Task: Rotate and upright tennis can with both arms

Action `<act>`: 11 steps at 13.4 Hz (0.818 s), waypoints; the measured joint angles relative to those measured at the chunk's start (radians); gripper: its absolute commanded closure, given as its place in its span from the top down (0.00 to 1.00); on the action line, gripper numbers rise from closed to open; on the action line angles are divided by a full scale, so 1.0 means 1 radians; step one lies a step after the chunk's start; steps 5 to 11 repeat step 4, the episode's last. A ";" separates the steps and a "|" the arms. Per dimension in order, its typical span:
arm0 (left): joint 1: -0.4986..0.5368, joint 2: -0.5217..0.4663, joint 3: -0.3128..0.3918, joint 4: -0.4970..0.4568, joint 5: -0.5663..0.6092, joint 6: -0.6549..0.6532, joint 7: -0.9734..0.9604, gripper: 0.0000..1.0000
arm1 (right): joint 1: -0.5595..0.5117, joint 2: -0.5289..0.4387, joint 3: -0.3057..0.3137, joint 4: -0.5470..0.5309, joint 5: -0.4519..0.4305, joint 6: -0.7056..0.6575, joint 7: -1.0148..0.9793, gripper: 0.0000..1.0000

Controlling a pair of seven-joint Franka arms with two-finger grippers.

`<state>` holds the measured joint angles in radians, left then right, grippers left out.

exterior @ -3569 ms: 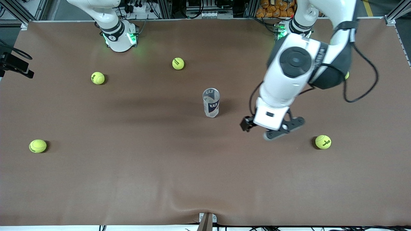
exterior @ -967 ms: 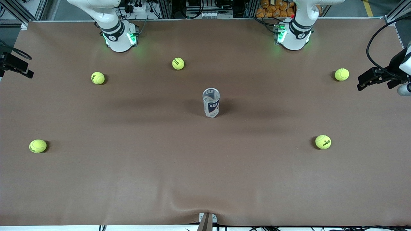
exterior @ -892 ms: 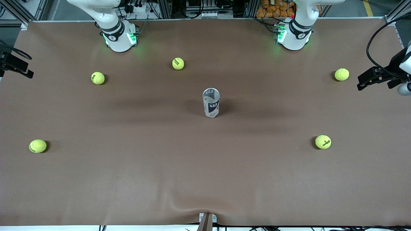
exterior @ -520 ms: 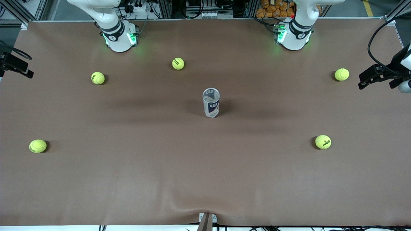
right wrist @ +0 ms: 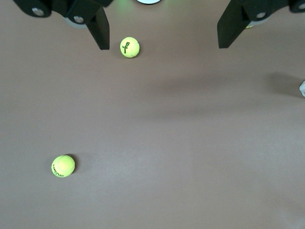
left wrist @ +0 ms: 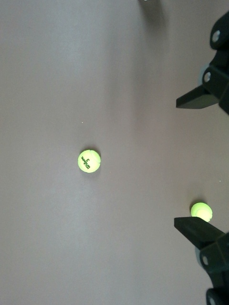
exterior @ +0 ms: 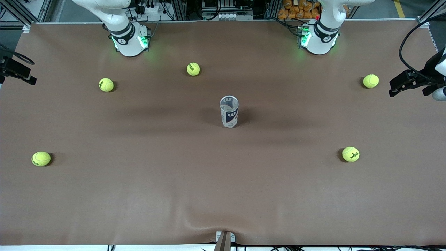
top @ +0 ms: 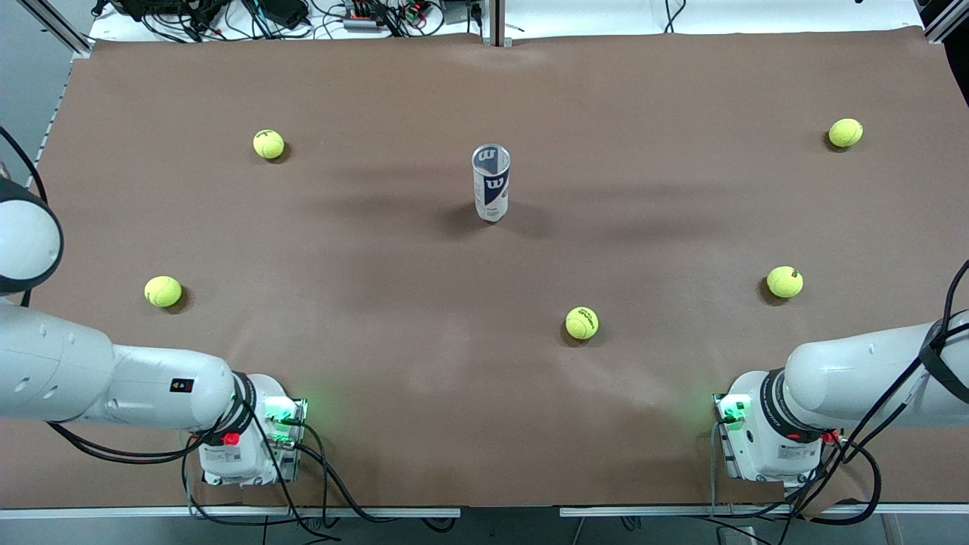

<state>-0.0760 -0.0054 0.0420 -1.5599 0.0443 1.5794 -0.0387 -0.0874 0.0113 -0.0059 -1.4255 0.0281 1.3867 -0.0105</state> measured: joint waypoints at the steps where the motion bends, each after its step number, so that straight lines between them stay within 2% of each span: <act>1: 0.000 0.000 0.000 0.000 0.000 0.000 0.000 1.00 | 0.000 0.000 0.000 0.000 0.000 0.000 0.000 1.00; 11: 0.000 0.000 0.000 0.000 0.000 -0.003 0.000 1.00 | 0.000 0.000 0.000 0.000 0.000 0.000 0.000 1.00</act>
